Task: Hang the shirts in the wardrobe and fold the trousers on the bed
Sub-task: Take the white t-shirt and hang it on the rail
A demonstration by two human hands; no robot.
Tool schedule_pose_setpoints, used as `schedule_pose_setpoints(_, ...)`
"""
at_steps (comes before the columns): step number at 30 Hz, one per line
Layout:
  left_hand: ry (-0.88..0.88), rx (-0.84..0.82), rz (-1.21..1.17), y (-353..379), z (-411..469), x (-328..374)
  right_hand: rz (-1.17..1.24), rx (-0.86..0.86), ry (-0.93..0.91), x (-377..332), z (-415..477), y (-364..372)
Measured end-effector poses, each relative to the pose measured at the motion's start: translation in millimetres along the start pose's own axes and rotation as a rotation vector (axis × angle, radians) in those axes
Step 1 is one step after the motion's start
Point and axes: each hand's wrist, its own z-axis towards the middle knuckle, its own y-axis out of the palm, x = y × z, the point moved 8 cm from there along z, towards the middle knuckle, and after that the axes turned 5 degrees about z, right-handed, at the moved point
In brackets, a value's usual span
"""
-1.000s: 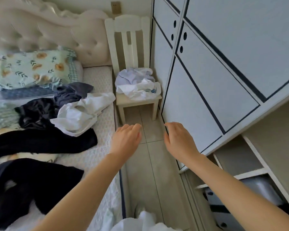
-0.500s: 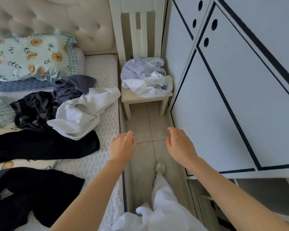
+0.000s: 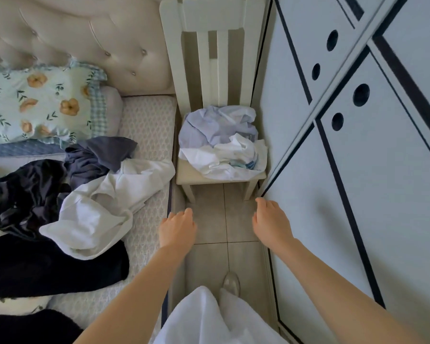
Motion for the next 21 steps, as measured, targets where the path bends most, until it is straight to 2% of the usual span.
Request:
schedule_pose_setpoints(12,0.030,-0.233,-0.074,11.5,189.7,21.7,0.005,-0.129,0.167,53.2,160.2,23.6)
schedule_pose_setpoints(21,0.190,-0.402,0.021,44.5,299.9,45.1,0.084,-0.284,0.414,93.8,229.0,69.1)
